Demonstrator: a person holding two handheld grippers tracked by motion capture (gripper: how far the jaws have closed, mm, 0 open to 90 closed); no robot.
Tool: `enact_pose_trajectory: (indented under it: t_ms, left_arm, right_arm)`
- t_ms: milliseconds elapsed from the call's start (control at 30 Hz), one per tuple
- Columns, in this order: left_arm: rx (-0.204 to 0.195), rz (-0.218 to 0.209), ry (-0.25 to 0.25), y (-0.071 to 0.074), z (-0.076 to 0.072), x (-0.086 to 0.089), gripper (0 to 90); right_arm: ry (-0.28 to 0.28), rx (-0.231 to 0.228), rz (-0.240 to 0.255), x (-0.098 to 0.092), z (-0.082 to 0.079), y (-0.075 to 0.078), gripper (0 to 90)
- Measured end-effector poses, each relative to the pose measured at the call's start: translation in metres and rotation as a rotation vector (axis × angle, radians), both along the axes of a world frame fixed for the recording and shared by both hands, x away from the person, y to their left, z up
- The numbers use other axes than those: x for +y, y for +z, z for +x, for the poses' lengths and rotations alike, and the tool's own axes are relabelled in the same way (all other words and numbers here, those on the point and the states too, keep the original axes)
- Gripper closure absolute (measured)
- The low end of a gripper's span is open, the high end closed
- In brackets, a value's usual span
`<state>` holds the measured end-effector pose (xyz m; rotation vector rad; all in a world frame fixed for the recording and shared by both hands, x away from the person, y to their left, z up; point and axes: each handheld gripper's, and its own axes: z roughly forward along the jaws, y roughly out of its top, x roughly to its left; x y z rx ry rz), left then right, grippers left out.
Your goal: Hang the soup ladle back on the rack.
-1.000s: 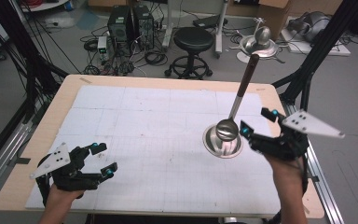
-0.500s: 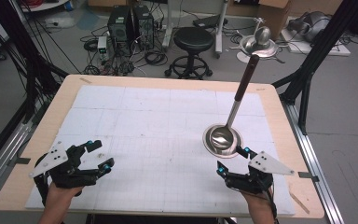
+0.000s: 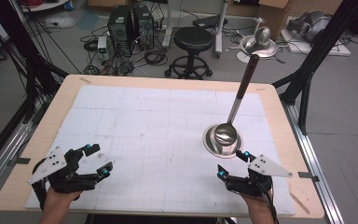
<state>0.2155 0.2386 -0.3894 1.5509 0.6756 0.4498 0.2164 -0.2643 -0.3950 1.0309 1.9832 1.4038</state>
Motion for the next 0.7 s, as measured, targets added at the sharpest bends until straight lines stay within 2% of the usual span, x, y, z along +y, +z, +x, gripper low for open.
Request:
enact_pose_trajectory:
  t_ms: [200,700]
  left_arm:
    - [0.004,0.010,-0.013,-0.0005,-0.0004,-0.0047,20.2]
    - [0.024,0.008,-0.008,-0.0042,0.0065,-0.0060,20.3]
  right_arm:
    - [0.011,0.000,-0.004,0.0044,-0.0022,0.0008,16.2]
    - [-0.014,0.022,0.007,-0.0052,-0.0020,-0.0018,16.3]
